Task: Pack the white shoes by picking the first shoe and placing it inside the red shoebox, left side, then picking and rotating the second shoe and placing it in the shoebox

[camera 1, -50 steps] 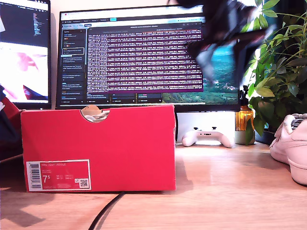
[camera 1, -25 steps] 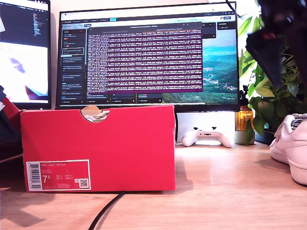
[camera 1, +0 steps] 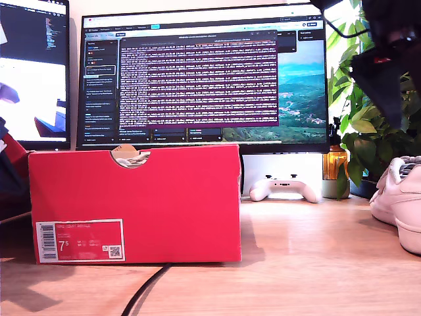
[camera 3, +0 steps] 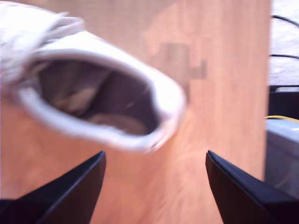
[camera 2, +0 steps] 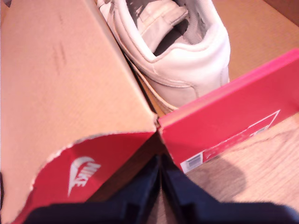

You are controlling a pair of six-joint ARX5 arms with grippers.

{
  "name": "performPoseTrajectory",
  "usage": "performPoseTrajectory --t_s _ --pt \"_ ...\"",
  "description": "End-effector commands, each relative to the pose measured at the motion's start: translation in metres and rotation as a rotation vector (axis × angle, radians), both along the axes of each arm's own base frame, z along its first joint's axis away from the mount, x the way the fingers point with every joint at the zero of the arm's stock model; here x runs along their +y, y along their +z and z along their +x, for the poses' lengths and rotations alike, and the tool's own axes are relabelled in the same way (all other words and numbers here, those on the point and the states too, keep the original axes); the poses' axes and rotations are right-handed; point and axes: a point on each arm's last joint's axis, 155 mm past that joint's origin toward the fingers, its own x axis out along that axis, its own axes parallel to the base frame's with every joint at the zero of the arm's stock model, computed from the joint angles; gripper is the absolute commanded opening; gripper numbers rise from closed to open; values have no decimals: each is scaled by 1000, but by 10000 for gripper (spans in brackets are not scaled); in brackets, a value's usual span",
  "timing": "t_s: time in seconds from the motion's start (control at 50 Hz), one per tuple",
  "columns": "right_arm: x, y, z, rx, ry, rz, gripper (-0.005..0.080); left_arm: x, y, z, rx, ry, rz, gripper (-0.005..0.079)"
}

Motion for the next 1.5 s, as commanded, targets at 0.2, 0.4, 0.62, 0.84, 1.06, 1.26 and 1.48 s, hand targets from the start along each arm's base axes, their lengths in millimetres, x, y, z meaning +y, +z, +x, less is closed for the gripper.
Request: performPoseTrajectory --t_s 0.2,0.4,0.62,0.84,1.06,1.26,1.48 --pt "-3 -33 -1 -6 -149 62 602 -2 5 3 -11 2 -11 -19" --pt "-4 -61 2 -22 -170 93 600 -2 5 3 -11 2 -11 -19" --pt "-12 -84 -1 -23 -207 116 493 -2 5 3 -11 2 -11 -19" --pt "-4 -89 10 -52 -228 193 3 -2 5 3 -11 2 -11 -19" --pt "0 -80 26 -95 -106 207 -13 -2 5 3 -11 2 -11 -19" --pt "-14 -44 58 -165 214 88 -13 -2 5 3 -11 2 -11 -19" --pt "-17 16 102 -218 792 -81 -13 -2 5 3 -11 2 -11 -19"
